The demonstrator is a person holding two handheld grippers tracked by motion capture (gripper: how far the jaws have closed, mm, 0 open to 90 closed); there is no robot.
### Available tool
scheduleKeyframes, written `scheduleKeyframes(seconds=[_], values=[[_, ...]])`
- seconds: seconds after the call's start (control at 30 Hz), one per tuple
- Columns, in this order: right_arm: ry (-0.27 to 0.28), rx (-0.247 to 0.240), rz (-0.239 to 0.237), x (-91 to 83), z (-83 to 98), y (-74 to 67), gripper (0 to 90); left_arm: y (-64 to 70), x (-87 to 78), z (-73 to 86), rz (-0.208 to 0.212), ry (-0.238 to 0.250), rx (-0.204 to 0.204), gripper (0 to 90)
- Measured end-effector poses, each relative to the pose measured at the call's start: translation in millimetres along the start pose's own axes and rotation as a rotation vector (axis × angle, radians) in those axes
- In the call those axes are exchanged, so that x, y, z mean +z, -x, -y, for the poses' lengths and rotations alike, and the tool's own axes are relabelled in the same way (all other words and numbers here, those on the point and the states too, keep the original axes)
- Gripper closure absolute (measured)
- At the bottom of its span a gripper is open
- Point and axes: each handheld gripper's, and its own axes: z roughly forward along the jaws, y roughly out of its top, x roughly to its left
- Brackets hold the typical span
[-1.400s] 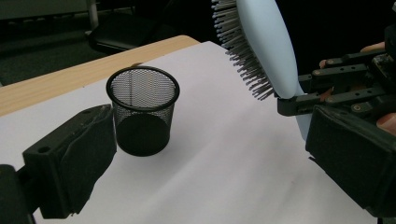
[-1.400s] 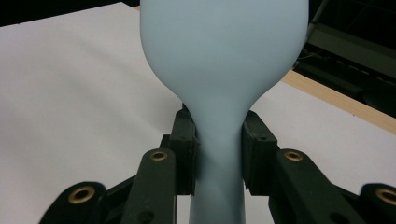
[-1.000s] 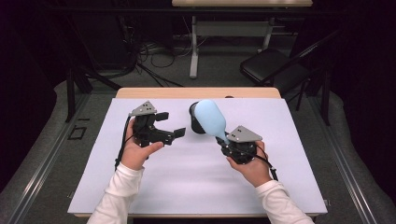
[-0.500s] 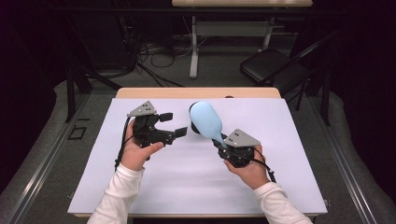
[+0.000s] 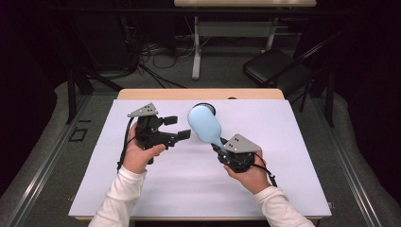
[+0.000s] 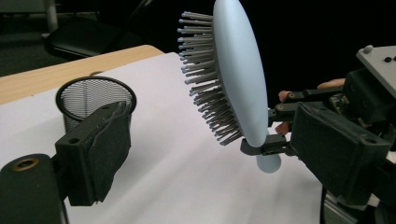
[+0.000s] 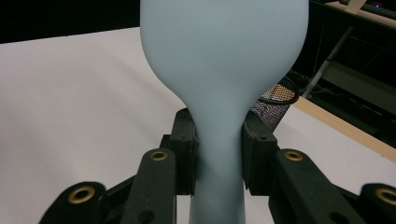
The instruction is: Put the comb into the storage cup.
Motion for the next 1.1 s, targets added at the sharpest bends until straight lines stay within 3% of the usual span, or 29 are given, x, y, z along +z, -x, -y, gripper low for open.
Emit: scheduleKeyframes(seconds=[0.63,1.1], values=[[0.014,-0.029,-0.026,1.2,0.7,-11.6,69.6,0.6,7.8,2.5,0.051,-0.006,-0.030,12.4],[0.011,-0.045,-0.043,3.6,2.6,-19.8,69.6,2.5,13.1,4.3,0.061,-0.013,-0.040,14.2]])
